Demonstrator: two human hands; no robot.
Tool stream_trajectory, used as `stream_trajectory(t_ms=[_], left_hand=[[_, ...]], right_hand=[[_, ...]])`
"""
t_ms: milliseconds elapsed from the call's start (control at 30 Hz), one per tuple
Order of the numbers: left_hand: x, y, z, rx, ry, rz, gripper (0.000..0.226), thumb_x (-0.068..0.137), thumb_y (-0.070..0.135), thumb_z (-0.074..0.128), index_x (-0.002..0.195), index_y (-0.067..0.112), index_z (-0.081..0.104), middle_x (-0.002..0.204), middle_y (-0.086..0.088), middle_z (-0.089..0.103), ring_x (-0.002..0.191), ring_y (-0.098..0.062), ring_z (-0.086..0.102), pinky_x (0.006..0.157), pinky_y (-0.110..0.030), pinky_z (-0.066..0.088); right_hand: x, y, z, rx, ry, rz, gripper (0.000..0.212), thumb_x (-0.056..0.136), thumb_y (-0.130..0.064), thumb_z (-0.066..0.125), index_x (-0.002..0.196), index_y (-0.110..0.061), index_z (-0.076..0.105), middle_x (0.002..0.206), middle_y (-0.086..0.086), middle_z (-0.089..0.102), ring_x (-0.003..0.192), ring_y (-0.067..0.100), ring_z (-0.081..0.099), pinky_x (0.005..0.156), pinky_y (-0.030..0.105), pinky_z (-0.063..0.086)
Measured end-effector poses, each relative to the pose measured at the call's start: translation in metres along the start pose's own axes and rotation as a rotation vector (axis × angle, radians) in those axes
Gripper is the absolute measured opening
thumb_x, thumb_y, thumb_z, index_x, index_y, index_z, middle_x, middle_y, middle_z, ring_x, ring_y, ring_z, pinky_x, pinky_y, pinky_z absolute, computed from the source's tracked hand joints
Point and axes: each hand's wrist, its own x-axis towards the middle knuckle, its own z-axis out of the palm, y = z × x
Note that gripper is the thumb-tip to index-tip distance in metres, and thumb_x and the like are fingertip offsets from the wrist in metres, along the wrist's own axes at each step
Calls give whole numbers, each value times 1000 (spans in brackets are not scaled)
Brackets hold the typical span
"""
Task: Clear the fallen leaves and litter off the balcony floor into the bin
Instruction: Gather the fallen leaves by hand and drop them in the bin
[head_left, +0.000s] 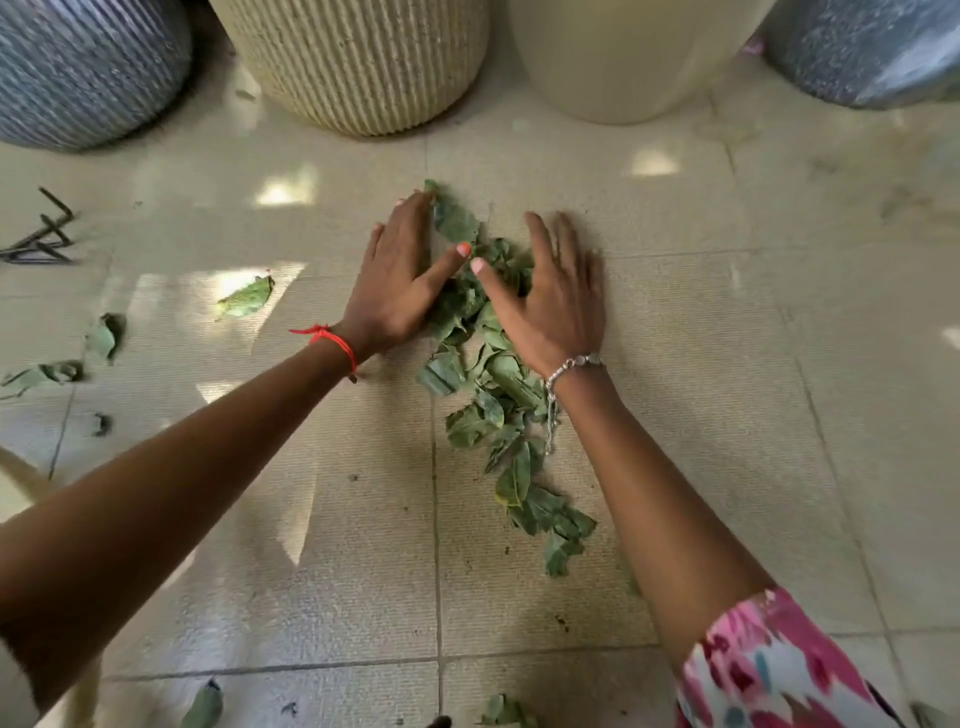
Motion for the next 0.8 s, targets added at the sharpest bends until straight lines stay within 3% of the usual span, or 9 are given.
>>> stream_trajectory(t_ms=[67, 167, 267, 433, 533, 633, 733, 800], left_hand=[[6, 4, 2, -118, -3, 23, 79, 85, 51, 42, 148, 12, 17, 155, -9, 21, 142, -20, 20, 118, -40, 17], [19, 3, 0, -23, -18, 74, 85, 80, 57, 43, 148, 13, 18, 156, -11, 13, 144, -25, 11, 119, -42, 12], [31, 2, -3, 78, -122, 136, 85, 76, 64, 36, 145, 15, 29, 152, -10, 27, 143, -26, 16, 118, -45, 12], [13, 15, 3, -134, -199, 171, 61, 86, 50, 39, 123, 6, 57, 132, -6, 48, 129, -16, 39, 109, -22, 26], [-13, 22, 10, -260, -175, 139, 45, 90, 37, 43, 122, 8, 55, 125, 1, 49, 121, -12, 45, 103, -17, 32], [-32, 27, 13, -320, -155, 123, 47, 89, 38, 45, 128, 13, 48, 126, -2, 51, 117, -13, 49, 101, -26, 39], [-40, 30, 11, -287, -152, 134, 54, 87, 30, 50, 137, 13, 40, 137, -5, 43, 126, -14, 42, 106, -23, 33], [-41, 30, 9, -245, -172, 132, 57, 85, 28, 52, 140, 16, 38, 147, -6, 32, 134, -12, 30, 109, -20, 23]], right_hand=[[5, 0, 3, -30, -32, -88, 71, 88, -64, 32, 147, -26, 19, 157, 2, 13, 145, 16, 7, 119, 39, 1], [6, 3, 5, -70, -60, -165, 67, 90, -62, 32, 145, -26, 25, 156, -2, 17, 144, 15, 10, 119, 39, 1], [6, 5, 5, -94, -86, -209, 64, 90, -62, 32, 143, -26, 30, 155, -5, 20, 144, 13, 11, 119, 38, 1], [-3, 8, -1, -25, -96, -242, 60, 92, -51, 41, 142, -19, 31, 153, -1, 26, 142, 14, 18, 117, 30, 5], [-17, 7, -8, 90, -71, -228, 55, 89, -39, 52, 137, -15, 36, 142, 4, 42, 131, 21, 37, 110, 29, 25], [-34, 6, -20, 340, -156, -170, 51, 85, -37, 59, 129, -19, 39, 129, 0, 52, 119, 19, 48, 94, 37, 44], [-64, 14, -41, 619, -166, -47, 65, 77, -49, 60, 131, -24, 34, 141, -4, 40, 124, 7, 38, 93, 25, 35], [-97, 27, -53, 535, -142, -22, 91, 68, -65, 60, 140, -26, 21, 148, -9, 24, 127, 0, 25, 98, 19, 30]])
